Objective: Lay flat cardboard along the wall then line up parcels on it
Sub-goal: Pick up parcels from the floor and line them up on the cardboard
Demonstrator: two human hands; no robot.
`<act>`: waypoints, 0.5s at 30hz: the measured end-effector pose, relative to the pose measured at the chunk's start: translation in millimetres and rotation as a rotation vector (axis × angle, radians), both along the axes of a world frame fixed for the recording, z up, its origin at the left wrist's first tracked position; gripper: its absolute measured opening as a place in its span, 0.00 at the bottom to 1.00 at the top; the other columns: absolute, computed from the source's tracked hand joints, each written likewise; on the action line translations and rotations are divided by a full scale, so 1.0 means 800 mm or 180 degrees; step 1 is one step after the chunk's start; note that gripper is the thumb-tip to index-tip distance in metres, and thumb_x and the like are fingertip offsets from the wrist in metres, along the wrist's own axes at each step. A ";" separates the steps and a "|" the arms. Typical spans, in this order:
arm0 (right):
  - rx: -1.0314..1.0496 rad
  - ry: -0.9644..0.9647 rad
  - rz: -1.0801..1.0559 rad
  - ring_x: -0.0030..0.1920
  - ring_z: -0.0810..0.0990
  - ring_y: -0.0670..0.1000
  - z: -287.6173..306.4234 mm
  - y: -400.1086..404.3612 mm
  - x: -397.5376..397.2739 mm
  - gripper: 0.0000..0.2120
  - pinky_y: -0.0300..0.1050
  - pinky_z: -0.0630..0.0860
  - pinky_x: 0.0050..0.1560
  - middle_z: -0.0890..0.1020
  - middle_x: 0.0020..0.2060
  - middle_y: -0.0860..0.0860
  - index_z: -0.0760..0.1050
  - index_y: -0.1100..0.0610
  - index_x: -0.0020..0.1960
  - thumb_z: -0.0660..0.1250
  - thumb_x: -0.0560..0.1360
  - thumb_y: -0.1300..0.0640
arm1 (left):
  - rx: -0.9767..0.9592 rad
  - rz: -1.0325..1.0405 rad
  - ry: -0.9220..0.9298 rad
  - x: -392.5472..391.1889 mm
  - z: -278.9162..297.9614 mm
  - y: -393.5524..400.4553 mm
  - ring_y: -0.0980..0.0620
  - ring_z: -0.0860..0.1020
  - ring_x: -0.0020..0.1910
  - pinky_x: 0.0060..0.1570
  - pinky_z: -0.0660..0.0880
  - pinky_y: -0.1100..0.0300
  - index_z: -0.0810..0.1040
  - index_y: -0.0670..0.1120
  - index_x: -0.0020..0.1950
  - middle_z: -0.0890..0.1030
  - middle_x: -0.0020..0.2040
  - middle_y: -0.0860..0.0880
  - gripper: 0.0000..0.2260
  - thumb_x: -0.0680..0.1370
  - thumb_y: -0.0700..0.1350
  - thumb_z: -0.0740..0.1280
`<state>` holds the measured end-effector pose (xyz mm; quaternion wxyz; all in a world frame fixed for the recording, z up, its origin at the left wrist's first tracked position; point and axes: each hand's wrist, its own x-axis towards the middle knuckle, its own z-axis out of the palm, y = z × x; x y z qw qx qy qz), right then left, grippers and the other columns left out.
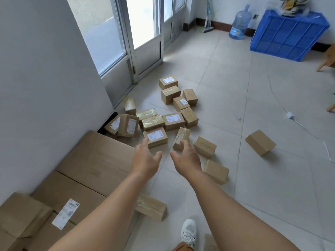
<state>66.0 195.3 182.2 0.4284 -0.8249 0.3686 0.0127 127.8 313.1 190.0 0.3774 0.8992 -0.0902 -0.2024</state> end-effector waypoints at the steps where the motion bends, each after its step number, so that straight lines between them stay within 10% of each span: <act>1: -0.0001 -0.0015 0.0045 0.69 0.68 0.52 -0.001 -0.018 0.007 0.27 0.47 0.67 0.64 0.66 0.71 0.50 0.62 0.54 0.73 0.64 0.77 0.50 | 0.0022 0.0049 0.0029 0.005 -0.003 -0.019 0.47 0.64 0.72 0.68 0.63 0.52 0.56 0.46 0.77 0.64 0.73 0.44 0.31 0.78 0.49 0.67; 15: -0.0099 0.0100 0.0400 0.69 0.67 0.52 -0.017 -0.165 0.116 0.27 0.45 0.65 0.66 0.67 0.70 0.52 0.62 0.56 0.73 0.65 0.76 0.52 | 0.0230 0.0475 0.0353 0.095 -0.038 -0.130 0.45 0.66 0.70 0.66 0.65 0.52 0.55 0.48 0.77 0.64 0.72 0.44 0.31 0.78 0.48 0.66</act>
